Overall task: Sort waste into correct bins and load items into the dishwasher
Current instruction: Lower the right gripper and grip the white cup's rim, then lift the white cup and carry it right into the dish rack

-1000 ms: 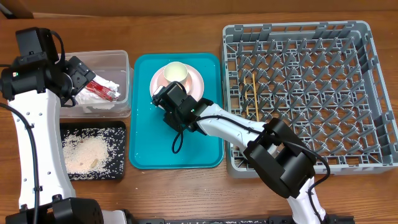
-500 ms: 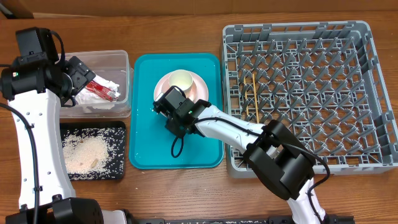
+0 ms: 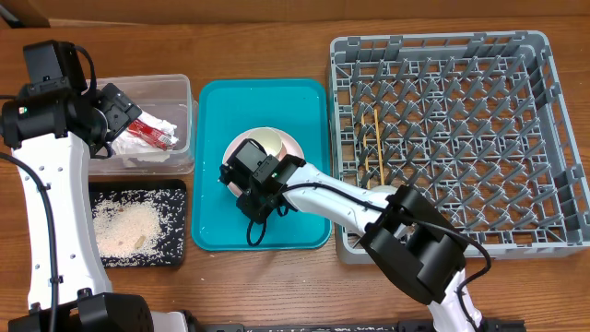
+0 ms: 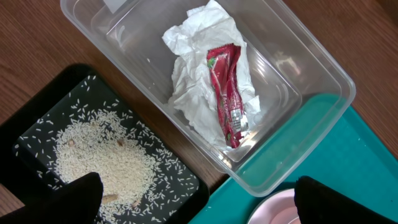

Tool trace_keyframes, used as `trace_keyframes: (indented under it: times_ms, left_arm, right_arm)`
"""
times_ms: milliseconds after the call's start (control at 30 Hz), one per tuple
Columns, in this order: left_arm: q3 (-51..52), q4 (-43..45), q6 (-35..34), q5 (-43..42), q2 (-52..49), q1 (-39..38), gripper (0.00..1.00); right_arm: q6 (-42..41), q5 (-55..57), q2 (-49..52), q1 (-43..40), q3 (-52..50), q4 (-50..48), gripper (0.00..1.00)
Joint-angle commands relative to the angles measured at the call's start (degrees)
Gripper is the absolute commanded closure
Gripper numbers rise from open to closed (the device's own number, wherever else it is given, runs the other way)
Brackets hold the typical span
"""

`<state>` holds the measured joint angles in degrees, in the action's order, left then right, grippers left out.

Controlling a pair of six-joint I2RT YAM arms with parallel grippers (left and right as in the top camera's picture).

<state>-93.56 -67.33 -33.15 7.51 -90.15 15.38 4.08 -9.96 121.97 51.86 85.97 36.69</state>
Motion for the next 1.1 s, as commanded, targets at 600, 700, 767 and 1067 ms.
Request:
trace_keyframes:
  times_ms: [600,700,767,1067]
  left_arm:
    - [-1.0,0.1,-1.2,0.0,-0.2,0.0,0.0]
    - [-1.0,0.1,-1.2,0.0,-0.2,-0.3,0.0]
    - [-1.0,0.1,-1.2,0.0,-0.2,-0.3,0.0]
    - [-1.0,0.1,-1.2,0.0,-0.2,-0.2,0.0]
  right_arm:
    - [-1.3,-0.8,-25.9,0.2,-0.7,-4.1,0.56]
    - [-1.3,-0.8,-24.9,0.2,-0.7,-4.1,0.55]
    - [-1.0,-0.8,-24.1,0.2,-0.9,-4.6,0.55]
    - [-1.1,9.3,-18.3,0.2,-0.9,-6.5,0.61]
